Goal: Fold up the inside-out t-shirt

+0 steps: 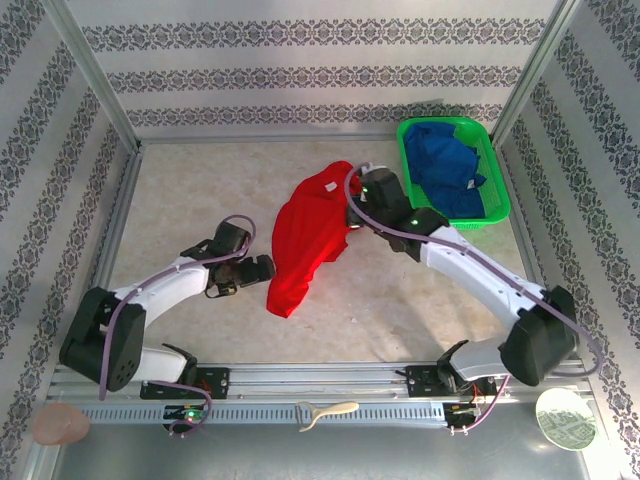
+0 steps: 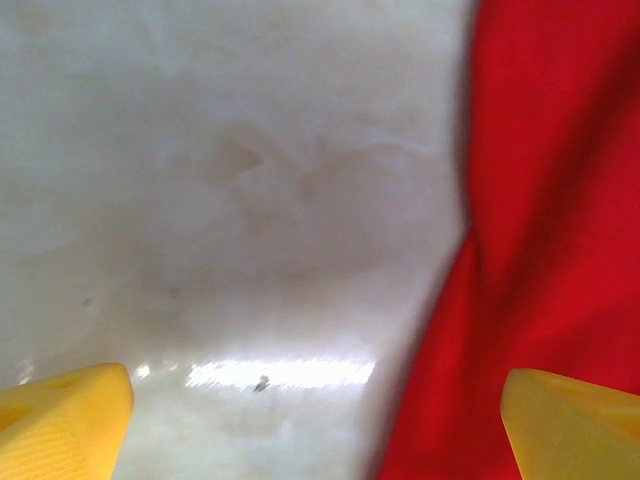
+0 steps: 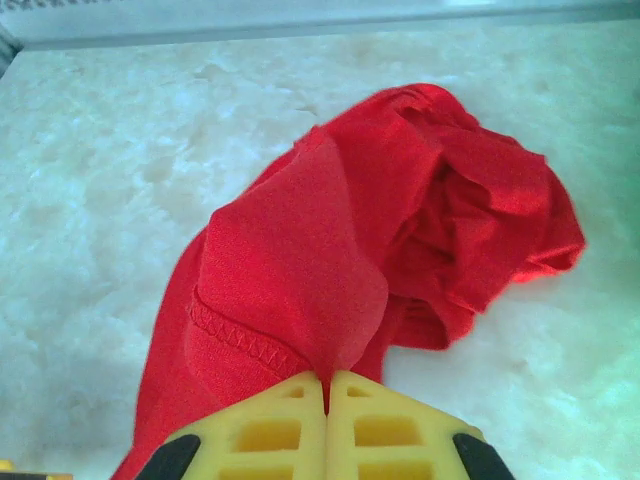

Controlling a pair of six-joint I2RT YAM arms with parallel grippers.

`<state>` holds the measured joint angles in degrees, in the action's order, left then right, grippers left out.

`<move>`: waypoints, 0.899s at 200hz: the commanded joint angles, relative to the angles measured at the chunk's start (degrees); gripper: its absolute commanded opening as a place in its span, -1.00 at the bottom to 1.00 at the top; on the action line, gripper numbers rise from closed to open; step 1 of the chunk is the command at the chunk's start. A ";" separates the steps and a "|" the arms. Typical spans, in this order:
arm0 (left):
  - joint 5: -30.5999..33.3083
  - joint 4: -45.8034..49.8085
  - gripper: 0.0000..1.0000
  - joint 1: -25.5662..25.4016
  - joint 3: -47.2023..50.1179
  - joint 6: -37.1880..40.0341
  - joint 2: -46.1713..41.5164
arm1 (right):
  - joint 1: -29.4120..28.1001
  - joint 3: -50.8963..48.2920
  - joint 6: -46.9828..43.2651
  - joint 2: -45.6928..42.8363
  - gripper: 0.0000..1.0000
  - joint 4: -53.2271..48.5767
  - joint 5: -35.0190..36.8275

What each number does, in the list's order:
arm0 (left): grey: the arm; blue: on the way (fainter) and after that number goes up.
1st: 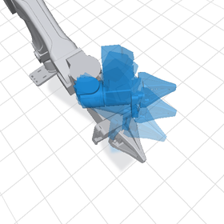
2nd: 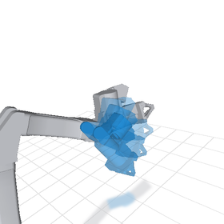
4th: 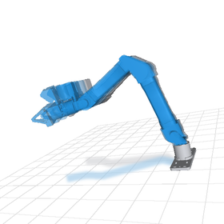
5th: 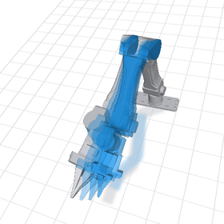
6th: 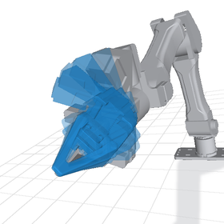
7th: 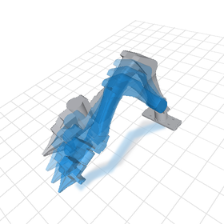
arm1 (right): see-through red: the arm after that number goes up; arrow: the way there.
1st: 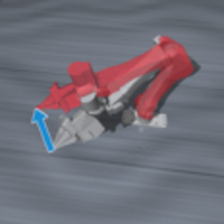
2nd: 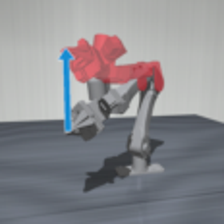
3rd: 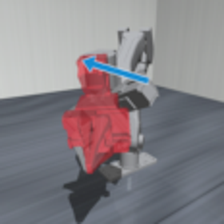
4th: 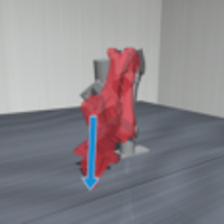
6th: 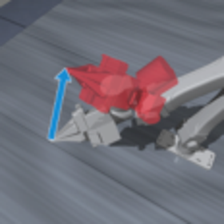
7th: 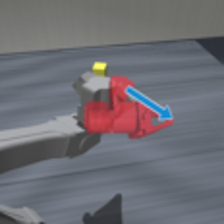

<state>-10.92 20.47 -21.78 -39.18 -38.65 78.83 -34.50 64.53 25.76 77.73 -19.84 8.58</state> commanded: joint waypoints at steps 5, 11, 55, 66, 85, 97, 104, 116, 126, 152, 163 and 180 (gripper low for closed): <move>-0.29 -5.54 0.89 -2.51 -1.27 -0.44 3.18 | 2.07 -5.27 3.98 -1.42 -1.00 1.03 -3.62; -0.30 -6.31 0.89 -3.35 -1.30 -0.79 3.59 | 2.23 -5.75 4.18 -1.76 -1.00 1.02 -3.71; 3.41 -7.38 0.89 -11.43 -0.19 -4.26 0.40 | 3.67 -7.35 4.56 -3.76 -1.00 0.32 -3.07; 4.48 -7.71 0.90 -13.27 0.94 -5.86 -0.76 | 5.07 -8.21 5.13 -5.40 -1.00 0.34 -3.09; 5.99 -8.05 0.90 -16.06 2.38 -8.14 -2.08 | 8.18 -9.65 6.58 -8.96 -1.00 0.42 -4.50; 6.96 -8.39 0.90 -17.88 3.17 -9.87 -2.70 | 10.06 -10.11 7.04 -11.41 -1.00 -0.18 -5.16; 7.42 -8.87 0.91 -19.09 3.48 -10.60 -2.87 | 11.02 -10.04 7.06 -12.92 -1.00 -0.81 -5.15; 8.33 -9.41 0.91 -21.02 3.65 -11.98 -2.93 | 12.66 -10.09 7.20 -15.53 -1.00 -1.79 -4.56; 9.25 -9.66 0.91 -22.78 3.48 -12.71 -2.63 | 14.21 -10.28 7.60 -17.61 -1.00 -2.44 -4.27; 11.18 -10.68 0.93 -26.25 2.04 -13.44 -0.59 | 17.29 -10.76 8.69 -21.06 -1.00 -3.04 -4.72; 11.01 -11.27 0.93 -27.05 0.98 -13.60 1.13 | 17.54 -10.84 8.74 -21.16 -1.00 -3.27 -5.23; 10.66 -12.23 0.93 -28.39 -0.85 -13.47 3.77 | 17.62 -11.42 8.85 -21.05 -1.00 -3.42 -5.21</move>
<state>-2.09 11.20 -48.14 -37.04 -50.46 79.37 -17.21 54.78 33.34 56.49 -21.71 3.90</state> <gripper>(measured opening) 0.965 0.053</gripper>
